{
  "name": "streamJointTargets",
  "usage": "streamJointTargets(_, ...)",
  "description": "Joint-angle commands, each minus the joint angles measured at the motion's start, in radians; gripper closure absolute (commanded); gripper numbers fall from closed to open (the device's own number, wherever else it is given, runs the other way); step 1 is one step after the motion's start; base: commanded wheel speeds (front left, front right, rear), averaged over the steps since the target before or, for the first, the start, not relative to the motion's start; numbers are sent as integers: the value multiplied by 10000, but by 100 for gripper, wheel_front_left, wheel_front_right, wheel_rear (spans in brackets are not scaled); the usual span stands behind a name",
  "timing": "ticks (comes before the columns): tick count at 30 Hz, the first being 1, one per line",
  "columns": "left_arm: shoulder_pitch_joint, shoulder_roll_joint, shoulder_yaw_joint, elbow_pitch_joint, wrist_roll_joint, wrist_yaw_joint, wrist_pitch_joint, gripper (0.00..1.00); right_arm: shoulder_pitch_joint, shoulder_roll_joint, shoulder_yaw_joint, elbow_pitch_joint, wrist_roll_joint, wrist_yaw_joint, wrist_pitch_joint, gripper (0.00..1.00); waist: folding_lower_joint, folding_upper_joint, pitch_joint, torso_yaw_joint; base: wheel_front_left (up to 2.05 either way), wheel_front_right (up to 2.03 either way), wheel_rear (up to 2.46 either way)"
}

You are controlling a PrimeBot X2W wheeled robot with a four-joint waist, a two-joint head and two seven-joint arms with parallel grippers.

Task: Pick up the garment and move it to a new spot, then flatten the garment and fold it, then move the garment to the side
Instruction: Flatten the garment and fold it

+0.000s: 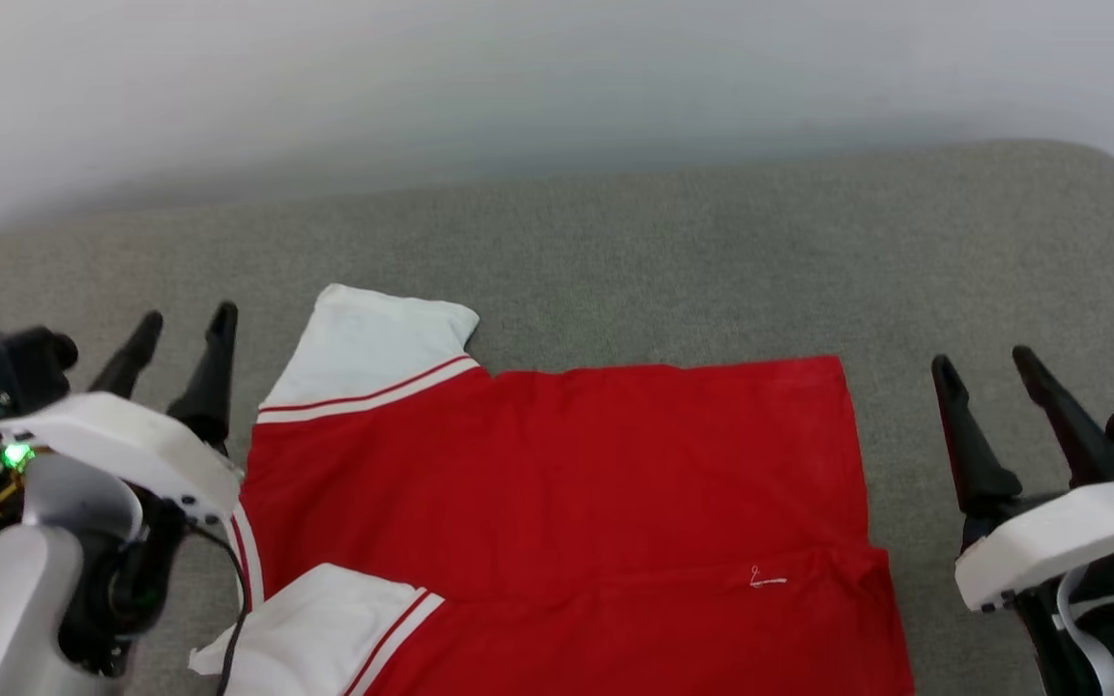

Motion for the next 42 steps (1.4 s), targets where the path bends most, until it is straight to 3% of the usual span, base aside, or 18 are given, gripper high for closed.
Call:
streamJointTargets(1,-350,13,68,83,17,-85,-52,0,-290,109,-5,-117,-55,-4,-128,0,0,0,984,-303,0,0,0)
streamJointTargets(6,-1973,136,160,807,-43,-562,137,0,-1039,279,-50,-394,-281,-4,-439,0,0,0,2272,-417,0,0,0)
streamJointTargets(11,-3667,294,53,1849,-421,-1369,903,0,-1608,403,36,-363,-390,-4,-594,0,0,0,3105,-609,0,0,0)
streamJointTargets(17,-5201,819,-410,2961,-1070,-2128,3189,0,-1964,489,214,-204,-368,-4,-575,0,0,0,3665,-942,0,0,0)
streamJointTargets(21,-5768,1375,-727,3456,-1459,-2178,5122,0,-1991,548,352,-96,-281,-4,-571,0,0,0,3922,-1218,0,0,0)
streamJointTargets(25,-5989,1796,-986,3806,-1547,-2026,6338,0,-2008,594,438,-14,-217,-4,-602,0,0,0,4227,-1443,0,0,0)
streamJointTargets(30,-5500,1617,-1395,4539,-1943,-1794,7548,0,-2038,625,488,153,-66,-4,-667,0,0,0,4482,-1665,0,0,0)
streamJointTargets(31,-5373,1485,-1433,4667,-2067,-1731,7731,9,-2030,630,480,189,-49,-4,-666,0,0,0,4495,-1692,0,0,0)
streamJointTargets(32,-5243,1346,-1485,4778,-2201,-1701,7871,52,-2031,636,476,225,-10,-4,-657,0,0,0,4494,-1712,0,0,0)
streamJointTargets(33,-5140,1235,-1534,4861,-2289,-1706,7945,79,-2027,634,464,273,63,-4,-590,0,0,0,4479,-1732,0,0,0)
streamJointTargets(34,-5068,1146,-1540,4925,-2323,-1725,7882,100,-2032,635,434,304,154,-4,-555,0,0,0,4456,-1736,0,0,0)
streamJointTargets(42,-5485,945,-1412,5024,-1873,-2058,6548,100,-2479,230,319,984,979,-4,1242,0,0,0,4033,-1332,0,0,0)
